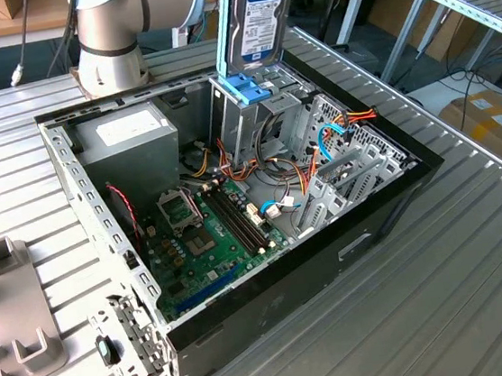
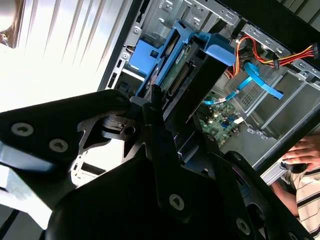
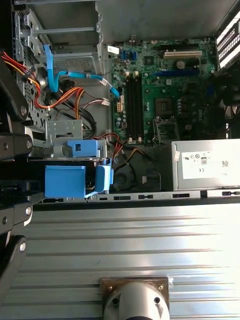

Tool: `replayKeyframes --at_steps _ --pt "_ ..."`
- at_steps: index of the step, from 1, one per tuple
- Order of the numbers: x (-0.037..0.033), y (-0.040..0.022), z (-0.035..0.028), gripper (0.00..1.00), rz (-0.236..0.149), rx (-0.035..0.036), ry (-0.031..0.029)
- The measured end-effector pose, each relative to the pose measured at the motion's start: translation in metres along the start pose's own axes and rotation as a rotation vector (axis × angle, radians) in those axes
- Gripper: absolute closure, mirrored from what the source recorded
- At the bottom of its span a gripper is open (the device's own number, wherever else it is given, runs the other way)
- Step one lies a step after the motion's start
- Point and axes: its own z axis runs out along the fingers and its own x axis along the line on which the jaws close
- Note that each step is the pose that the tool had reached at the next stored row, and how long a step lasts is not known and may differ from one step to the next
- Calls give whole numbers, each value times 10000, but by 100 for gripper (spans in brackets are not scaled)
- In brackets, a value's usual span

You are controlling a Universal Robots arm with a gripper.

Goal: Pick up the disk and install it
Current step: 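Pick up the disk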

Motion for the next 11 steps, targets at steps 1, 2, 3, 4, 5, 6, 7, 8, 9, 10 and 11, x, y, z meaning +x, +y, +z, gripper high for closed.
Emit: replayKeyframes --at_steps 1,2,3,4,5,6,7,8,9,10,11 --pt "0 -2 0 65 1 0 1" --pt "0 -3 0 65 1 0 0" --pt "0 -9 0 65 0 0 -1" --pt "0 -15 0 65 0 0 0" --pt "0 -15 0 65 0 0 0" --pt "0 -15 0 65 0 0 0" --pt "0 -15 0 65 0 0 0" --pt "0 -15 0 65 0 0 0" --pt "0 -16 0 65 0 0 -1" --pt "0 -17 0 65 0 0 -1" --pt "1 -17 0 65 -1 0 0"
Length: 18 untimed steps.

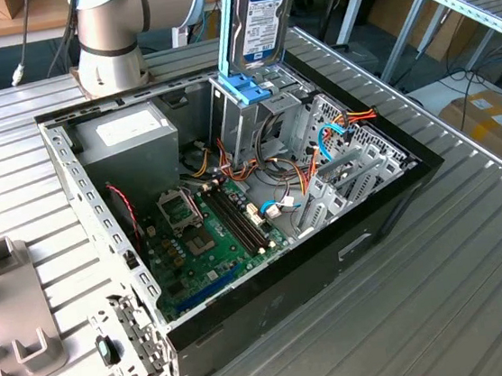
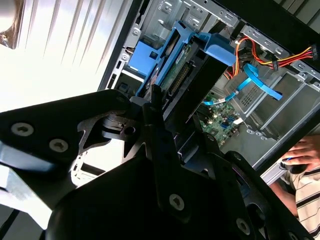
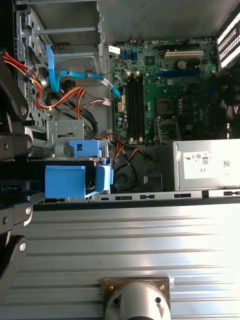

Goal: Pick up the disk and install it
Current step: 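Pick up the disk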

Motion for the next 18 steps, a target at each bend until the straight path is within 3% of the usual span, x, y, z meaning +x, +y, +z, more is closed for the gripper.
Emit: replayKeyframes --at_steps 18 --pt "148 -8 4 65 1 0 -1"
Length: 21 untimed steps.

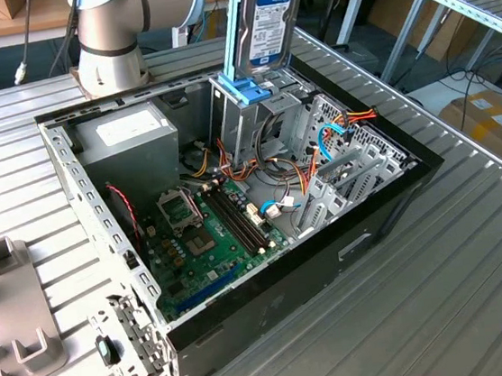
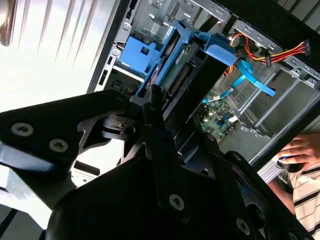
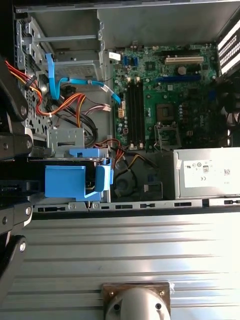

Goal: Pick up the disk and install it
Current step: 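Pick up the disk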

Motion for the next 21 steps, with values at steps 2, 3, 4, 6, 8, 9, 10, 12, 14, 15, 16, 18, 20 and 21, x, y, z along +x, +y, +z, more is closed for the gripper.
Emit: replayKeyframes --at_steps 2,3,4,6,8,9,10,12,14,15,16,18,20,21 --pt "26 -1 0 65 0 0 2" --pt "37 -2 1 65 0 0 1" --pt "44 -2 1 65 0 0 1" --pt "68 -3 1 65 0 0 1" --pt "81 -3 1 65 0 0 1" --pt "88 -4 2 65 0 0 1" --pt "98 -4 2 65 0 0 0" --pt "107 -5 2 65 1 0 0" --pt "121 -5 2 65 0 0 1" --pt "129 -6 2 65 0 0 2" --pt "136 -6 3 65 0 0 1" --pt "159 -7 3 65 0 0 1" --pt "182 -8 4 65 0 0 1" --pt "201 -9 4 65 0 0 0"
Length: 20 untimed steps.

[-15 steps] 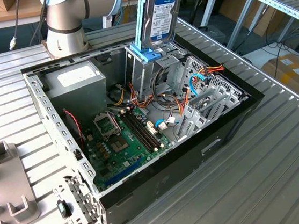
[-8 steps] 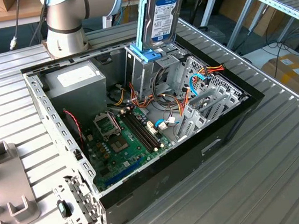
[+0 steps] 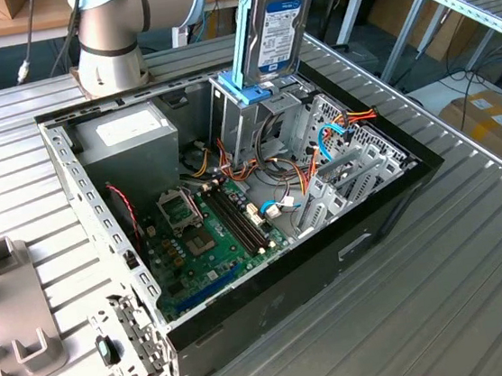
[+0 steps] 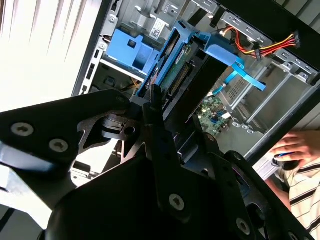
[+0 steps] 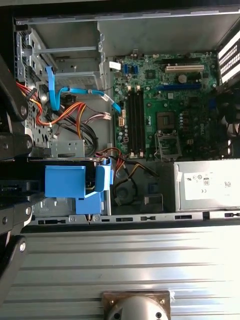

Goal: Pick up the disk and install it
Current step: 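Pick up the disk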

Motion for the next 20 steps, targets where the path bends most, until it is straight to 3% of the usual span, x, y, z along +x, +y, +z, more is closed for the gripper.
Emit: replayKeyframes --at_steps 20 --pt "276 -12 6 65 0 0 0"
